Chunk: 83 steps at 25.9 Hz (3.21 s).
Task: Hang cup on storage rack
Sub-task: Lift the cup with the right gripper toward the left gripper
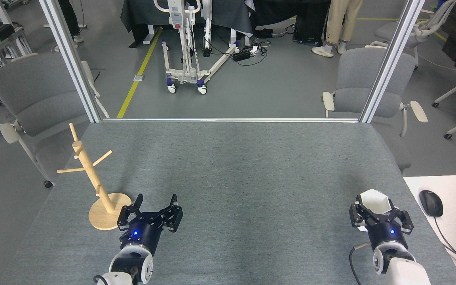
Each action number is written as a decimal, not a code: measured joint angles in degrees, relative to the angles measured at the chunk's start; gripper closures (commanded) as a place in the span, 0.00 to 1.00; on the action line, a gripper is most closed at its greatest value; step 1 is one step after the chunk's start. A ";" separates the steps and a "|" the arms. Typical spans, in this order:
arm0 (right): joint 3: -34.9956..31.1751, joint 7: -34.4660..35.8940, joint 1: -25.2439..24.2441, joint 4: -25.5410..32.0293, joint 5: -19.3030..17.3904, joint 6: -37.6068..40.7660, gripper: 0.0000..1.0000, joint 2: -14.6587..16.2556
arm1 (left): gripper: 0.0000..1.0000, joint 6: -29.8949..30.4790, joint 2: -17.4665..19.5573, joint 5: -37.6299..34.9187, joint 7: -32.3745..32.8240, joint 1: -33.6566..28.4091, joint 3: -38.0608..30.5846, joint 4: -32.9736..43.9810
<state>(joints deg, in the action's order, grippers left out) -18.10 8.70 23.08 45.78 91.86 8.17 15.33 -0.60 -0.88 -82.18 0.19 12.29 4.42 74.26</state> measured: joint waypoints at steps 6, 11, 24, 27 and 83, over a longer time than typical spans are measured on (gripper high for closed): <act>-0.10 0.19 0.08 1.89 0.68 0.19 1.00 0.14 | 0.01 0.21 0.04 -0.03 -0.09 0.01 0.05 0.20; -0.77 -5.20 0.17 8.23 0.87 0.69 1.00 0.44 | 0.01 1.00 0.21 -0.09 -0.63 -0.34 0.15 1.72; -4.78 -36.51 -1.17 45.27 -10.79 2.95 1.00 -1.32 | 0.01 6.44 1.51 -2.48 -3.86 -5.00 6.92 9.13; -3.69 -40.06 -1.22 49.69 -12.18 2.98 1.00 -2.09 | 0.01 8.42 2.06 -4.22 -4.82 -6.09 9.87 11.02; 32.18 -50.51 -1.29 55.05 -4.52 -26.55 1.00 -12.52 | 0.01 25.53 -7.53 -8.92 3.31 22.68 25.50 -10.15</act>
<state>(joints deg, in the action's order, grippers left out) 14.09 -41.81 21.79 100.83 87.34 -18.38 2.81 24.92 -8.41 -91.09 3.50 34.97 29.92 64.11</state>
